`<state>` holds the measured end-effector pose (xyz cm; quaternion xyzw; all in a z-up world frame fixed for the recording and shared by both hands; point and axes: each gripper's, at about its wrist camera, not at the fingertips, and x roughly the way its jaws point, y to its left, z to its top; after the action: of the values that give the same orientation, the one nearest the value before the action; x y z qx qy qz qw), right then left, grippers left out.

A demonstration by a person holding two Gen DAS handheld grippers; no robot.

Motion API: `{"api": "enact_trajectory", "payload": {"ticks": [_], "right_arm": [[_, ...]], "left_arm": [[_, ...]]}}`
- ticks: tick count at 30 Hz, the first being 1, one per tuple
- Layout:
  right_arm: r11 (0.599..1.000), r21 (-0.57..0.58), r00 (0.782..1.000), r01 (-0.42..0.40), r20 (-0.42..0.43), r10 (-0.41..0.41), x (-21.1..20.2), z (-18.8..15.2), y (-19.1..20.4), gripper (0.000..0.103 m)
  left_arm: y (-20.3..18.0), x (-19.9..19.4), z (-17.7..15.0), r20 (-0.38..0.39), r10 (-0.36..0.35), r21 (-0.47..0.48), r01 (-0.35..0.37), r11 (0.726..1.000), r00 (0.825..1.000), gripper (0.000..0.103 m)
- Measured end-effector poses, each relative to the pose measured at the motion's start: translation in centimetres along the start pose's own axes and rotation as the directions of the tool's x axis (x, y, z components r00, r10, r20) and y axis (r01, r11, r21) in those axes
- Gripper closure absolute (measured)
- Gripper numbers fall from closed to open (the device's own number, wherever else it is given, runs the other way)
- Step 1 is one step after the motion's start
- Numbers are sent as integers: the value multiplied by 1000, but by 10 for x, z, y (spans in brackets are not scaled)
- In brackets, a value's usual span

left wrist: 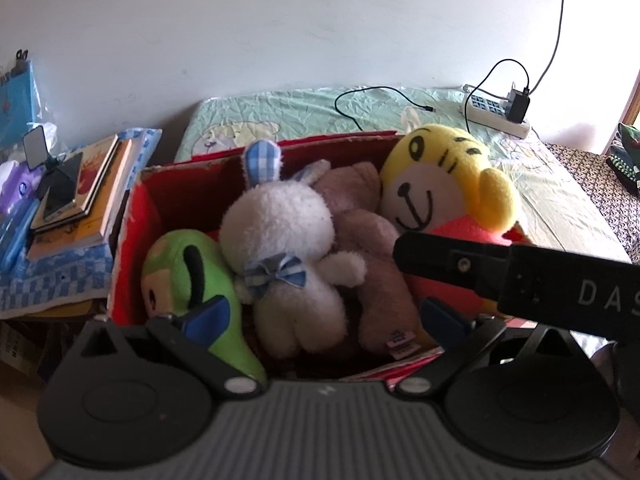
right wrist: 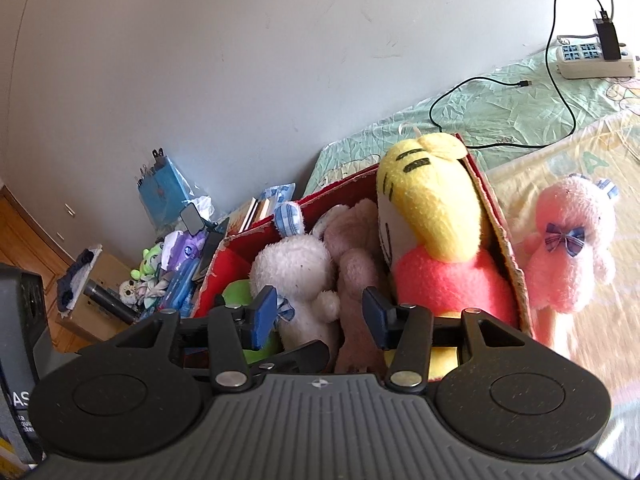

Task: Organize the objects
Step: 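Lower the white bunny into the red box and open the right gripper, then move the right gripper toward the pink bunny plush beside the box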

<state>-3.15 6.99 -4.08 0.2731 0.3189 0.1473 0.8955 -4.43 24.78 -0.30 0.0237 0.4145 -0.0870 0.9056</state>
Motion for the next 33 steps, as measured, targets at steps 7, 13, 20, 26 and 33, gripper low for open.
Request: {"api": "enact_trajectory", "payload": {"ticks": [7, 13, 20, 26, 33], "right_arm": [[999, 9, 999, -31, 7, 31, -12, -2, -7, 52], [996, 6, 996, -86, -3, 86, -23, -2, -13, 52], [987, 8, 987, -159, -38, 159, -33, 0, -22, 52], [978, 10, 976, -208, -71, 208, -40, 0, -32, 52], [971, 32, 963, -235, -124, 237, -45, -6, -49, 52]], "left_arm": [[-18, -11, 0, 19, 25, 12, -25, 1000, 1000, 2], [-31, -16, -2, 0, 51, -7, -51, 999, 999, 2], [-38, -20, -7, -25, 82, -62, -83, 995, 996, 2], [-52, -21, -16, -50, 96, -65, -99, 993, 994, 2], [-75, -14, -29, -92, 93, -43, -98, 994, 991, 2]]}}
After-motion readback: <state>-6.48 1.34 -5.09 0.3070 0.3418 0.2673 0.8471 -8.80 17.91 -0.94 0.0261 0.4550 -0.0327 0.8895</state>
